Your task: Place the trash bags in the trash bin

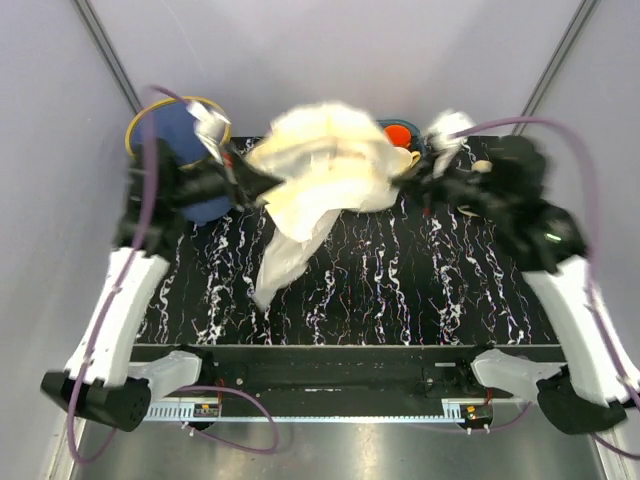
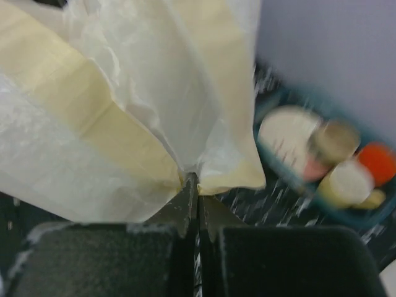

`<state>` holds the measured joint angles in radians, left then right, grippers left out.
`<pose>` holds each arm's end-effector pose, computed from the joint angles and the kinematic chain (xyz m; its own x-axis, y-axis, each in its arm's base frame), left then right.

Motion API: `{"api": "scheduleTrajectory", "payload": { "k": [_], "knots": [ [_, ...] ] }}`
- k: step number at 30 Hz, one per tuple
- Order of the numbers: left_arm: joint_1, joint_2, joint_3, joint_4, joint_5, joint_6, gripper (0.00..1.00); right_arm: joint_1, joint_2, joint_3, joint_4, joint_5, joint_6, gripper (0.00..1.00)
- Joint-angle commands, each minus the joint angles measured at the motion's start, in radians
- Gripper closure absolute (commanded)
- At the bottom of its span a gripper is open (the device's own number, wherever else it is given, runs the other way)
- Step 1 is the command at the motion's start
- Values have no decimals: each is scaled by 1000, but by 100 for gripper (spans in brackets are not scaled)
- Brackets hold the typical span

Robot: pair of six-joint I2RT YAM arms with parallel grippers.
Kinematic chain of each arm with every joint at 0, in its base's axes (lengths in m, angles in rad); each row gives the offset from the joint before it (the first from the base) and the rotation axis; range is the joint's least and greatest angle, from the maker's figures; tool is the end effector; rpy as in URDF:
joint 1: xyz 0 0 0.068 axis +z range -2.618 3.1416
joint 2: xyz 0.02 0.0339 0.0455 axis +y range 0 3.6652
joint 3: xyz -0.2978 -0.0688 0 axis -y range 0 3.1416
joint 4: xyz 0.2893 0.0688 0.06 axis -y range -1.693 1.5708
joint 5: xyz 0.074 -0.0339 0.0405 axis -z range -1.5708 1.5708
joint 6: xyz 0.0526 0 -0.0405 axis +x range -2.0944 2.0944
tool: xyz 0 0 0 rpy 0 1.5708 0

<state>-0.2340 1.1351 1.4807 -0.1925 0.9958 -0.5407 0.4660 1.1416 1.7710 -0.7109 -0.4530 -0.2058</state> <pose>0.2306 -0.1003 0.5536 -0.3530 -0.2036 -0.9132 0.8762 0.2705 -0.3990 0.1822 0.1174 0.5932 0.0910 -0.1599 -0.9829 -0.7918 0.5870 -0.1688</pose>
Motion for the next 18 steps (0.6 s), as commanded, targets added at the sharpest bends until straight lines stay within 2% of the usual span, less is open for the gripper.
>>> {"api": "scheduleTrajectory", "payload": {
  "k": [1, 2, 3, 4, 5, 6, 9, 10, 12, 13, 14, 15, 16, 18],
  "knots": [
    [-19, 75, -472, -424, -184, 269, 100, -6, 102, -514, -180, 13, -136, 100],
    [-34, 90, -502, -531, -218, 386, 100, -6, 96, -560, -188, 20, -142, 100],
    [-45, 106, -532, -574, -271, 427, 100, -6, 93, -588, -202, 23, -165, 100],
    [-45, 133, -528, -623, -260, 465, 100, -7, 81, -594, -212, 23, -178, 100],
    [-45, 138, -496, -692, -229, 523, 100, -6, 72, -572, -226, 23, -185, 100],
    [-45, 124, -385, -714, -185, 533, 100, -7, 67, -535, -229, 20, -185, 100],
    [-36, 107, -86, -664, -192, 461, 100, -7, 107, -197, -232, 33, -123, 100],
    [-30, 130, 233, -651, -197, 435, 100, -7, 177, 69, -237, 84, -103, 100],
    [-2, 234, 575, -572, -140, 282, 100, -15, 255, 367, -239, 129, -23, 100],
    [34, 262, 812, -511, -100, 210, 100, -20, 317, 629, -239, 125, 0, 100],
    [42, 279, 879, -384, -77, 88, 100, -20, 335, 715, -205, 99, 26, 100],
    [44, 255, 863, -321, -74, 34, 100, -18, 330, 752, -170, 59, 40, 100],
    [41, 217, 619, -168, -68, -93, 100, -18, 316, 683, -127, 65, 58, 100],
    [-9, 96, 300, -119, -98, -116, 100, -18, 261, 487, -142, 111, 22, 100]
  ]
}}
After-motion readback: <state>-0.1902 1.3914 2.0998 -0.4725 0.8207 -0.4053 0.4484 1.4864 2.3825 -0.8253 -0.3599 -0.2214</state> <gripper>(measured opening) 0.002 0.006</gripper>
